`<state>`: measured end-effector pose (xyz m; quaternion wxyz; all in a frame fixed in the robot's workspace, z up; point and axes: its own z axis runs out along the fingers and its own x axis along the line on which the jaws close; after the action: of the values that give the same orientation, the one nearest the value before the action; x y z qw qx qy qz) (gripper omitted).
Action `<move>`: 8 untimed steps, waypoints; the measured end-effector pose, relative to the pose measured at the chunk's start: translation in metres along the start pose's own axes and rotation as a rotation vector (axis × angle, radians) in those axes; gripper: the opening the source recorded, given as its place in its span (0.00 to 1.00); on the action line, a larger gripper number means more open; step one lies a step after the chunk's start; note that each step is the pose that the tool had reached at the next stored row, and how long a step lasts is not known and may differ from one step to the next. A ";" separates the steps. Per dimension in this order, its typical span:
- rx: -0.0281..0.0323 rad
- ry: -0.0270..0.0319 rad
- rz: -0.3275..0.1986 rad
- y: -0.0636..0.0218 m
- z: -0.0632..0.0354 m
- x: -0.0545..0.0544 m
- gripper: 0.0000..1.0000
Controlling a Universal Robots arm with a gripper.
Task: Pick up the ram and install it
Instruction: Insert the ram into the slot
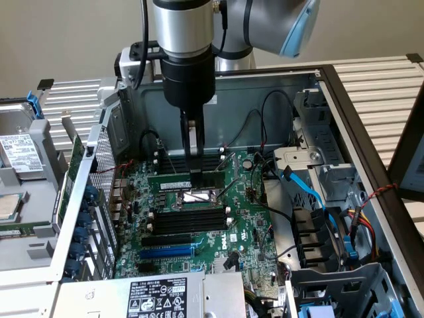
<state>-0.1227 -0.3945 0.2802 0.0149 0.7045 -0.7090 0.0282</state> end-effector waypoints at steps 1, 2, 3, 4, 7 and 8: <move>0.0001 0.0001 0.000 0.0000 0.0018 0.000 0.13; 0.0001 0.0000 0.000 0.0001 0.0036 0.000 0.13; 0.0001 0.0000 0.000 0.0002 0.0053 0.000 0.13; 0.0002 0.0001 0.000 0.0002 0.0071 0.000 0.13; 0.0001 0.0002 0.000 0.0003 0.0096 0.002 0.13; 0.0001 0.0001 0.000 0.0002 0.0104 0.002 0.13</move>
<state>-0.1228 -0.3971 0.2699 0.0149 0.7045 -0.7090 0.0282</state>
